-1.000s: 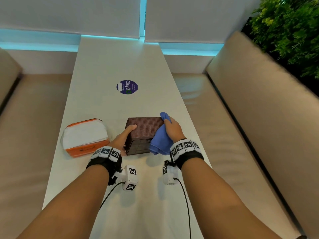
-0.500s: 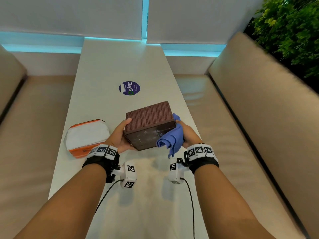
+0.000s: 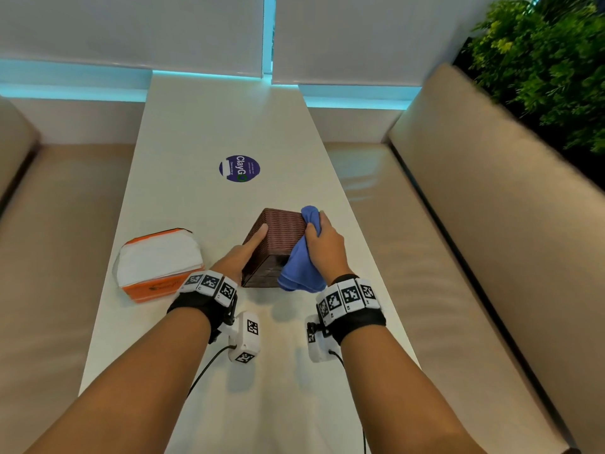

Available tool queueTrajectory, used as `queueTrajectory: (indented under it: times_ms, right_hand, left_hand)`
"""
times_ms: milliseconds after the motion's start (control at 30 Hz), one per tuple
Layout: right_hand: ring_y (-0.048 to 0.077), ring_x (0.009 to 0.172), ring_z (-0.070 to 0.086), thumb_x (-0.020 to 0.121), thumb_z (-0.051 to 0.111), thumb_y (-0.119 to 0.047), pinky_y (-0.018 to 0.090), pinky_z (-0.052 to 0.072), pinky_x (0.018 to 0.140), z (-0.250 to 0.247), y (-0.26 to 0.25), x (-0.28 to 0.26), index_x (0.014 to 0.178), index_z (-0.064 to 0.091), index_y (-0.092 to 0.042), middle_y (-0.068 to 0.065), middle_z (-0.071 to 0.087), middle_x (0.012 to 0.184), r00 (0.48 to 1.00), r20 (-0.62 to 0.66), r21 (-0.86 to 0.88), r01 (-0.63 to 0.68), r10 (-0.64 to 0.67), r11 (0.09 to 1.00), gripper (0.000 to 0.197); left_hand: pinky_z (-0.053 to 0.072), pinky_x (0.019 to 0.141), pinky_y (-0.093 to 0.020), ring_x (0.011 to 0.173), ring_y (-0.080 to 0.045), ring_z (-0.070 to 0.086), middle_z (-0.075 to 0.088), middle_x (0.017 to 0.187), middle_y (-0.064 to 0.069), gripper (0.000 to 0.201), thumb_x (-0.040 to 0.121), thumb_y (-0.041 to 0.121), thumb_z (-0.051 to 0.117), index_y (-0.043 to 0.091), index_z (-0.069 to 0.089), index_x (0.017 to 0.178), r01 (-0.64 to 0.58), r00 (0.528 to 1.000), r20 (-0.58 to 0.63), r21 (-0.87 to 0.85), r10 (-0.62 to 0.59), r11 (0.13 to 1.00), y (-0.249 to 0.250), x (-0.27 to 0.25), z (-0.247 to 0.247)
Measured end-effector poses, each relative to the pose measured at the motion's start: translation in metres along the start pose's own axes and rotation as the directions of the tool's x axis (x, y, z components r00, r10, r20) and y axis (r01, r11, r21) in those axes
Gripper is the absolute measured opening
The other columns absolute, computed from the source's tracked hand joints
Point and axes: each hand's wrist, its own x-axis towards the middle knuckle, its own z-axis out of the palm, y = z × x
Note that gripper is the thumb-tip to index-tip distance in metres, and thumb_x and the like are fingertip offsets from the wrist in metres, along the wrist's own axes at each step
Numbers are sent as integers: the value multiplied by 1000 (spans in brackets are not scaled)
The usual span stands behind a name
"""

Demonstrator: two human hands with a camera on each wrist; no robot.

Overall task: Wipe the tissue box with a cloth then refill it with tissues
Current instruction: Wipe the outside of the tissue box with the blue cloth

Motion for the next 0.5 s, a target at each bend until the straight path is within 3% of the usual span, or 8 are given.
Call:
queueTrajectory:
  times_ms: [67,133,200,267,333,400,500]
  right_hand:
    - [37,105,59,99,37,-21,38,47,87,5,-2,2,134,42,-11,22,62,116,1000,-8,-49,12,-12,999,37]
    - [37,104,58,99,36,-20,33,43,79,9,-6,2,136,39,-12,22,59,116,1000,-6,-116,18,-19,993,38]
    - [37,114,51,99,34,-21,35,42,85,18,-11,1,139,35,-12,22,51,125,999,-8,-238,34,-37,971,41]
    - [36,132,34,99,32,-23,42,33,109,29,-18,-3,144,30,-10,20,37,143,991,5,-445,123,-135,887,47]
    - [34,144,19,101,30,-21,41,16,121,36,-22,-7,148,25,-10,17,23,154,970,87,-479,242,-229,843,49]
    - [31,147,13,101,30,-20,40,11,122,33,-25,-7,149,23,-12,14,20,157,959,141,-391,281,-245,876,49]
    - [33,137,31,99,33,-23,43,25,115,31,-19,2,143,34,-13,14,38,145,968,69,-379,250,-243,891,46]
  left_hand:
    - [55,60,-30,70,-17,72,76,71,2,52,83,70,46,22,62,96,-2,999,44,-2,3,1000,0,-6,5]
    - [54,50,-26,51,-9,70,72,54,8,40,92,59,41,23,57,88,-17,999,35,-50,18,999,-2,-10,7]
    - [55,60,-32,52,-7,70,73,56,7,35,94,52,46,22,61,91,-50,998,17,-97,52,994,-4,-7,7]
    - [55,85,-41,83,-17,75,78,85,-3,50,85,59,57,18,68,111,-88,994,54,-86,93,992,-2,-3,8]
    - [49,102,-46,104,-28,69,75,106,-11,74,65,70,68,17,68,117,-125,989,65,-72,130,989,-4,2,7]
    - [49,102,-43,107,-28,68,74,109,-12,72,64,68,70,18,69,115,-122,988,79,-92,130,988,-3,-1,8]
    - [52,94,-38,102,-27,69,74,107,-14,56,80,54,66,13,68,117,-116,990,61,-122,124,986,0,-5,10]
